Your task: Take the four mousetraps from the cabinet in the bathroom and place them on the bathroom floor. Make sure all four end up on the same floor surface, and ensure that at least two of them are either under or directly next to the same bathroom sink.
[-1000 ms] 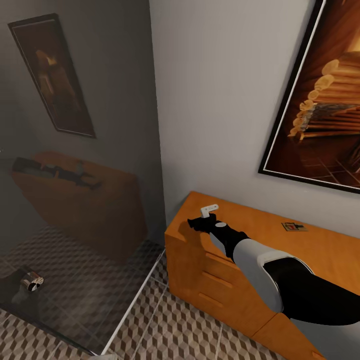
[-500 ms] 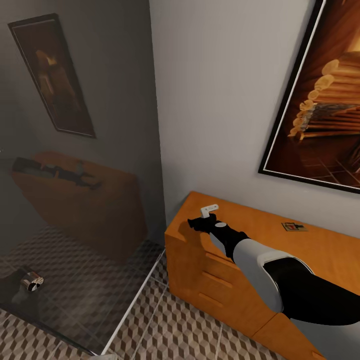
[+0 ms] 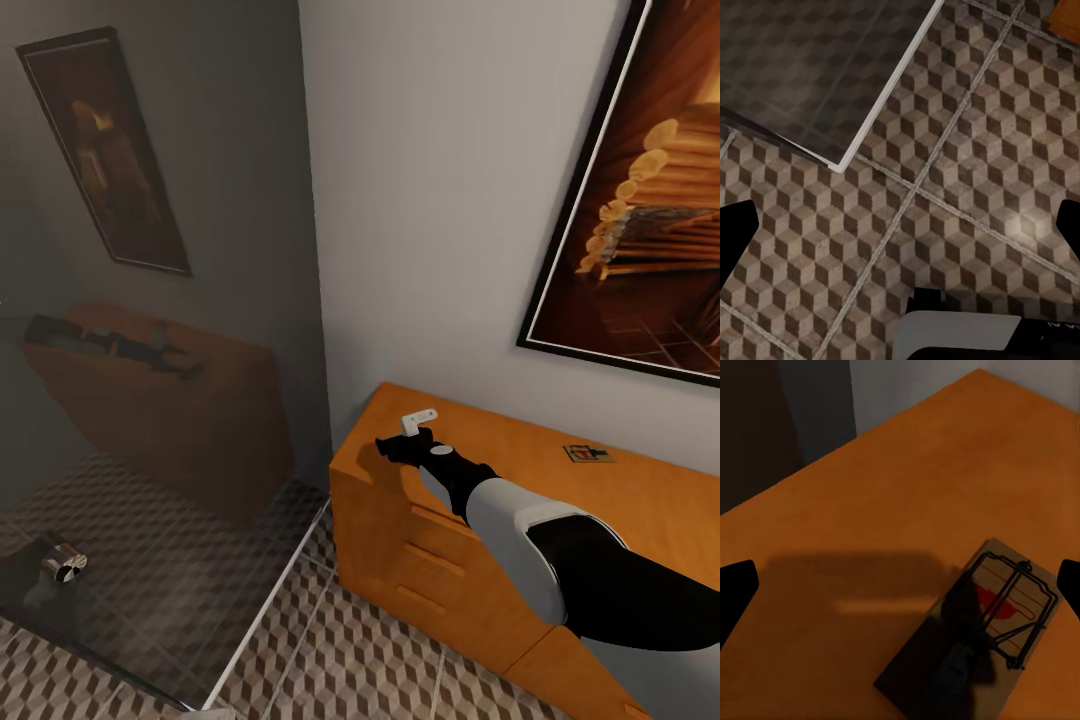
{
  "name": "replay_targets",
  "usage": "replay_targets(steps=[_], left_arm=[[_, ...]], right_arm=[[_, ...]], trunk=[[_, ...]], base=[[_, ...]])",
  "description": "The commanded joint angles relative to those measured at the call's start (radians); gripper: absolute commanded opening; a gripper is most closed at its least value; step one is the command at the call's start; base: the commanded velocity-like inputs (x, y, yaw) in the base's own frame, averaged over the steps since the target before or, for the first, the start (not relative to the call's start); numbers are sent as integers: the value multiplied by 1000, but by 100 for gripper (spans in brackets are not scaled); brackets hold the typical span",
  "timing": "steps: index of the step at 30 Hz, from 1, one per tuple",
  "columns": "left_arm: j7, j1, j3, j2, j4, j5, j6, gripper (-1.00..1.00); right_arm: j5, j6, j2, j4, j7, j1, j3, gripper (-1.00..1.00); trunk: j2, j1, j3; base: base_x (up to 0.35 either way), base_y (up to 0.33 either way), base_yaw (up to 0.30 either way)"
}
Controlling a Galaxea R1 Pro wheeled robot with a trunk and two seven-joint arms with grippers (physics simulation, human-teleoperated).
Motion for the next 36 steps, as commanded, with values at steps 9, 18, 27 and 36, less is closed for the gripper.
replay_targets(steps=[9,18,27,36], left_arm=[[2,-1,-8,-1,3,4,-5,100],[2,-1,-8,-1,3,4,-5,100],[2,-1,-8,-1,3,4,-5,100],[2,-1,-8,-1,3,4,-5,100]], right_arm=[[6,-3,0,2,0,-1,1,100],[6,-3,0,2,0,-1,1,100],[6,-3,0,3,0,-1,2,100],[6,-3,0,3,0,-1,2,100]], trunk=[[-2,1,-2],[-2,1,-2],[-2,1,-2],[-2,1,-2]], base=[[0,0,-15],[0,0,-93],[0,0,-14],[0,0,0]])
